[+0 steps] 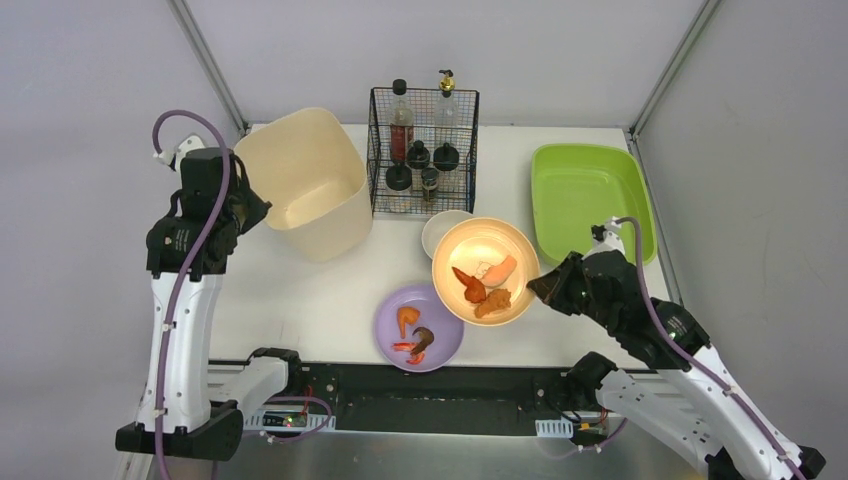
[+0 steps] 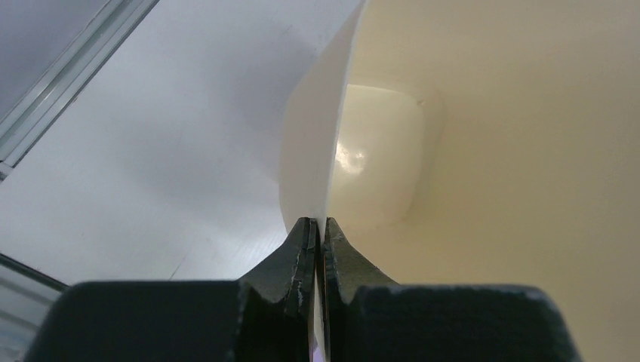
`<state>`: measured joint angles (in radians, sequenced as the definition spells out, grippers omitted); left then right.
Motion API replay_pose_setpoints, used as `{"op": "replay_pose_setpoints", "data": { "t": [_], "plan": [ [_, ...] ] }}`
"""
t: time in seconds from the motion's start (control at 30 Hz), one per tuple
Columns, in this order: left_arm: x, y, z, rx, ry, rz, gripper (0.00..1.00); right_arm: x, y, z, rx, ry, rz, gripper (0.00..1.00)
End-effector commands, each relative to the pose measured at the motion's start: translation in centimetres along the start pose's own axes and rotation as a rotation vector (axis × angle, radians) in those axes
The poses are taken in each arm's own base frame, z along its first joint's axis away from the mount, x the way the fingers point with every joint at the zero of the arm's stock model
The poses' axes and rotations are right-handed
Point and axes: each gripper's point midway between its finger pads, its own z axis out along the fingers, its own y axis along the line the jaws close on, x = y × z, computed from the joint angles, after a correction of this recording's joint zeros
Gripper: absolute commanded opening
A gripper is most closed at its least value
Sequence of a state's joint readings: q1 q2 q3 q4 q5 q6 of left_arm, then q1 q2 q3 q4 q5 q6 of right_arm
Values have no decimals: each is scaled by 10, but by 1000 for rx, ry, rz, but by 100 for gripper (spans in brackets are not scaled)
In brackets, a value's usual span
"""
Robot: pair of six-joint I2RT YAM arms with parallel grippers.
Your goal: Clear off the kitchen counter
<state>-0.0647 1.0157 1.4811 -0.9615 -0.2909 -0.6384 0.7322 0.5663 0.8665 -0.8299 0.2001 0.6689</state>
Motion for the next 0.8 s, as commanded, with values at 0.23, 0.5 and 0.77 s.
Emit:
{"op": "replay_pose_setpoints", "data": {
  "t": [0.23, 0.5, 0.77],
  "plan": [
    [31, 11, -11, 64, 76, 115, 0, -29, 27, -18, -57, -68, -30, 0],
    [68, 22, 2, 60, 181, 153, 0, -48, 48, -22, -78, -93, -50, 0],
    [77, 24, 12, 47, 205, 170, 0, -59, 75, -16, -112, -81, -61, 0]
  ]
}}
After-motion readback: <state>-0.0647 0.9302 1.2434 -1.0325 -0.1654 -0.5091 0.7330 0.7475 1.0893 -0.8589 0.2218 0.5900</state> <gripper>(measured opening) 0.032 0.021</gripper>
